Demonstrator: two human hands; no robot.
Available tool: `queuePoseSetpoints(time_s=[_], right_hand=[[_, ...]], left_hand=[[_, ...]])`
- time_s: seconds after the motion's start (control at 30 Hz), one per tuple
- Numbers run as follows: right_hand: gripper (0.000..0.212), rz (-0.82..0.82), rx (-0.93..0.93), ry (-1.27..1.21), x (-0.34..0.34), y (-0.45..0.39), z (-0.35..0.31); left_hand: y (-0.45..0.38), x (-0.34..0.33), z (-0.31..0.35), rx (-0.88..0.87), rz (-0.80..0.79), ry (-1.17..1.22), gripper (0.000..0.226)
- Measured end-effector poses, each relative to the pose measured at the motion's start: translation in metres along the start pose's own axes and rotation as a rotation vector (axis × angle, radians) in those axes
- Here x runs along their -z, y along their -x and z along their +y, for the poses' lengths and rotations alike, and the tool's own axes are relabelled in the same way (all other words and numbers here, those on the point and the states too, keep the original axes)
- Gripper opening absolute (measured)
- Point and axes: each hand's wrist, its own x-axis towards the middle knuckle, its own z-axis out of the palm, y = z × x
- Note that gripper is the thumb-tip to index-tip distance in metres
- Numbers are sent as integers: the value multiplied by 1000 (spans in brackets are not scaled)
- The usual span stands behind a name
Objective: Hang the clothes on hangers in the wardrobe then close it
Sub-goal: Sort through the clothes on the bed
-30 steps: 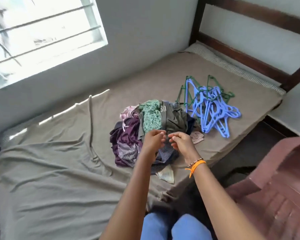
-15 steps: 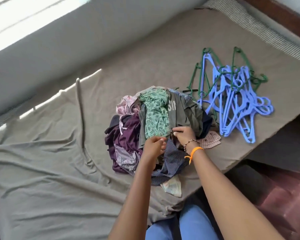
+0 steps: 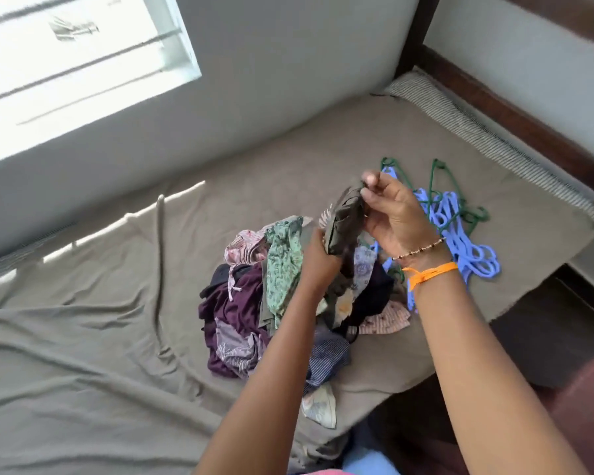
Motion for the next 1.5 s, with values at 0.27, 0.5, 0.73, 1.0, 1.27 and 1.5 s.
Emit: queuePoseSetpoints(time_s=[0.27, 0.5, 0.73, 1.0, 1.27, 1.5], right_hand=[[41, 150, 54, 702, 14, 13, -10], [39, 232, 313, 625, -15, 8, -43], [74, 168, 755, 700, -56, 3, -113], [30, 369, 509, 352, -46, -2, -134], [20, 439, 447, -6, -39, -14, -143], [19, 345, 206, 1530, -30, -7, -123]], left_hand=[[19, 37, 121, -304, 87, 227, 28], [41, 52, 192, -416, -75, 425, 38], [67, 84, 255, -658, -242, 264, 35], [37, 98, 250, -693, 121, -428, 24], [23, 114, 236, -522, 410, -462, 12], [27, 108, 227, -540, 150, -381, 39]])
